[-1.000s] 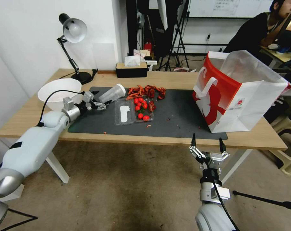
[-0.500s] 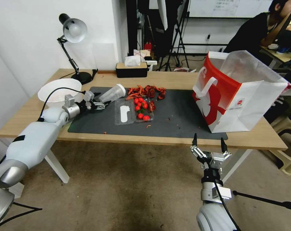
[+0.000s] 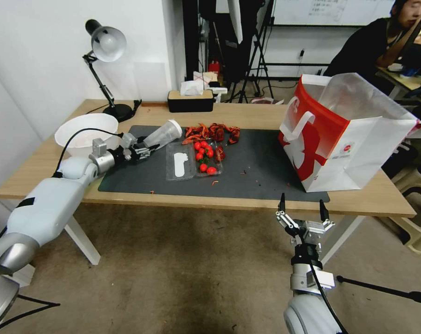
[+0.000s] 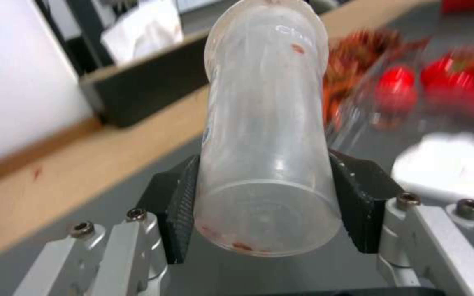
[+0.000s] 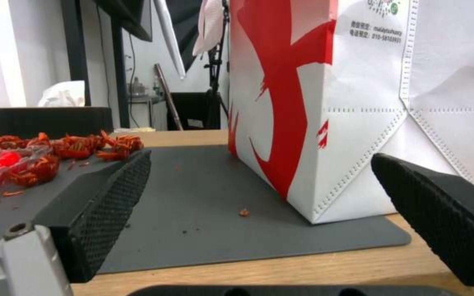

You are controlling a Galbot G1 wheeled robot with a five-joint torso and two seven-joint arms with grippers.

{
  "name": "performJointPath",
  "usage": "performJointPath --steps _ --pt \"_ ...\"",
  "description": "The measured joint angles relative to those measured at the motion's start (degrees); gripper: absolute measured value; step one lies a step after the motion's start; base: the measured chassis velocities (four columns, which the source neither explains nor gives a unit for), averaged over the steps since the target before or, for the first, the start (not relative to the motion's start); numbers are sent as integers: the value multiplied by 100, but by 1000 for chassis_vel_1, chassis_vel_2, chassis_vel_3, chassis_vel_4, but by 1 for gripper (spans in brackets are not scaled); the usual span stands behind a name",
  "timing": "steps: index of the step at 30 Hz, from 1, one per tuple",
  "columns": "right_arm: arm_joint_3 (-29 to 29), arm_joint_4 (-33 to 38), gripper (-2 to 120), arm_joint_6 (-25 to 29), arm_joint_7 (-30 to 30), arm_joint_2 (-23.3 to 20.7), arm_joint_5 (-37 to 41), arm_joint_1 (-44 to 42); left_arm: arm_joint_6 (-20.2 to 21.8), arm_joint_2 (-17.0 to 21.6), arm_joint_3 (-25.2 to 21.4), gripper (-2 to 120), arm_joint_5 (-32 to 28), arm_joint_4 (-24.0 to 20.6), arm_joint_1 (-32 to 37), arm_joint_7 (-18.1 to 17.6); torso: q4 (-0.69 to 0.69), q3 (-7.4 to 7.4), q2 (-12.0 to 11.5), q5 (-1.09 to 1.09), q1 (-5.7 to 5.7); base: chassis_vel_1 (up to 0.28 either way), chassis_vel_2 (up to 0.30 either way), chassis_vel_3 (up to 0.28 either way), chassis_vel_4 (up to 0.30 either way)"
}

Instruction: Pick up the trash from the table and place it into the takeout bag.

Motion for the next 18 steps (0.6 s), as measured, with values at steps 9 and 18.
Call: performJointPath --steps 9,18 --pt "0 0 100 2 3 11 -24 -14 -33 -99 363 52 -517 -605 -589 -25 -1 0 0 1 0 0 0 0 0" --pt "17 1 100 10 13 27 -44 -41 -9 -434 1139 52 -939 -903 -1345 -211 -2 0 0 2 0 0 0 0 0"
